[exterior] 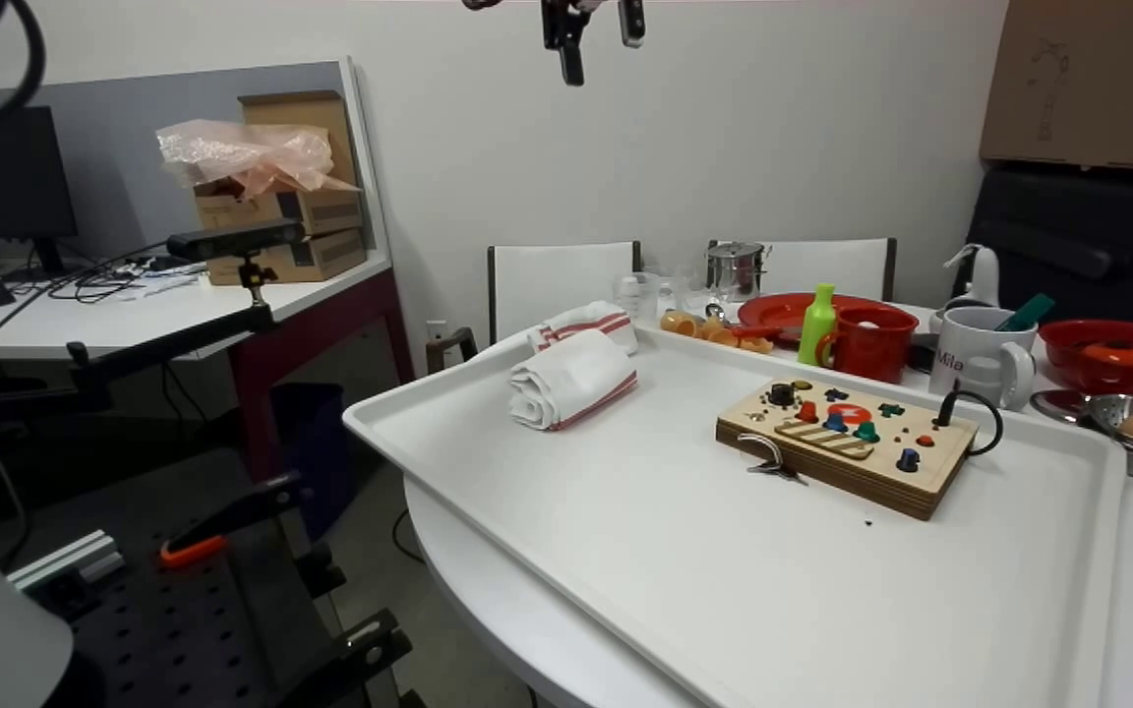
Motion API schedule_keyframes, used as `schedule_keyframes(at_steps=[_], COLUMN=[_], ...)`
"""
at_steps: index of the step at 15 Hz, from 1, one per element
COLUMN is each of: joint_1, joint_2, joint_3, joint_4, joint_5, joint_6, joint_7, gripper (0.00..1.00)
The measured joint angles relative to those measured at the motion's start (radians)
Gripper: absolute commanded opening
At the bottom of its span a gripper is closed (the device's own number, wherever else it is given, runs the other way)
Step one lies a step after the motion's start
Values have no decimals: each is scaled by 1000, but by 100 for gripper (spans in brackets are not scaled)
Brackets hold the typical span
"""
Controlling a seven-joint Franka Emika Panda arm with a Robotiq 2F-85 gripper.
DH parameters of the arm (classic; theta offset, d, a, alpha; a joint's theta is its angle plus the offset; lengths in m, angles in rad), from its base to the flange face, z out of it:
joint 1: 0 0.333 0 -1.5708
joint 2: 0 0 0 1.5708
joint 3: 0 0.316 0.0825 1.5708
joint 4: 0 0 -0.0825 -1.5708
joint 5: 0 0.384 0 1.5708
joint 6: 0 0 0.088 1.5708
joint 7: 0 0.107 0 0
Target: Switch on the switch on the board
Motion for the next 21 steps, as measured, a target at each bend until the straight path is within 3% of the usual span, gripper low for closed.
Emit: schedule_keyframes(at_steps=[5,11,16,21], joint_1=[-17,-22,-16,-82], joint_2=[14,21,40,138], joint_3=[-74,-85,-77,-149], joint_4=[27,44,33,31], joint_5=[-15,-15,-19,-33], joint_6=[-81,-111,10,127], joint_7=[161,192,146,103], gripper=[100,100,100,100])
